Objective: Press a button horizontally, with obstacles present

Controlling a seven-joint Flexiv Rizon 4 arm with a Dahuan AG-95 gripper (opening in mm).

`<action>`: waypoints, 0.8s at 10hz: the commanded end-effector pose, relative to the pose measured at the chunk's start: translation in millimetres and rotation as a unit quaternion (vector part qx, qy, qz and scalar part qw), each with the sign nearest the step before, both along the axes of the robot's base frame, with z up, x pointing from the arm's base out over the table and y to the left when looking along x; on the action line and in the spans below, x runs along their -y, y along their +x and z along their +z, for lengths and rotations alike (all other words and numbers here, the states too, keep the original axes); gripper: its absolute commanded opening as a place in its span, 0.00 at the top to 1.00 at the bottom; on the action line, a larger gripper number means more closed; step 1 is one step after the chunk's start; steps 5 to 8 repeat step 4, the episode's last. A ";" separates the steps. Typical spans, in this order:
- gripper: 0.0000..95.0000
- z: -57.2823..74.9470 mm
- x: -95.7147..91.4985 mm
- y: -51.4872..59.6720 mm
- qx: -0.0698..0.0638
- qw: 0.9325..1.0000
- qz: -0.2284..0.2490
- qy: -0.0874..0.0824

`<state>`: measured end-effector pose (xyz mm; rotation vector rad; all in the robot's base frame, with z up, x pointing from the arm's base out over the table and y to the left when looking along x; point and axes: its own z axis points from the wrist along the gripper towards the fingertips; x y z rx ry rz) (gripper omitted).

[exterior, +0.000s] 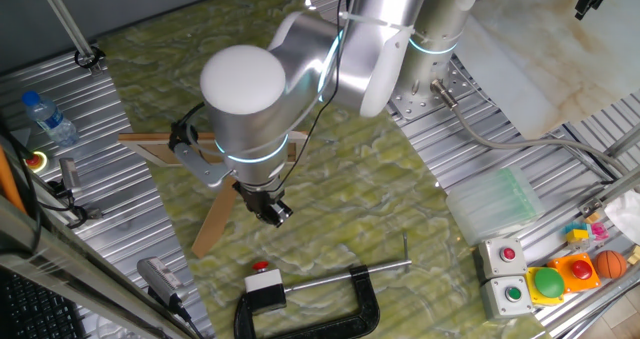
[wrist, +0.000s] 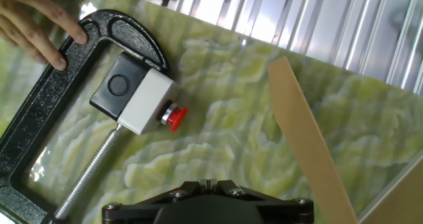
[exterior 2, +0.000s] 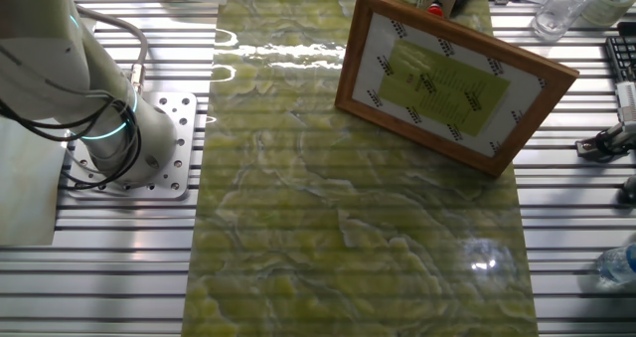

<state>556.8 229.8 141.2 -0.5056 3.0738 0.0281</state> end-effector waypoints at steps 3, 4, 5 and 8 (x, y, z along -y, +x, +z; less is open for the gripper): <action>1.00 0.0 1.7 -0.8 0.001 1.000 -0.005 -0.003; 1.00 0.0 1.7 -0.8 0.002 1.000 -0.006 -0.001; 1.00 0.0 1.7 -0.8 0.002 1.000 -0.006 -0.001; 1.00 0.0 1.7 -0.8 0.002 1.000 -0.006 -0.001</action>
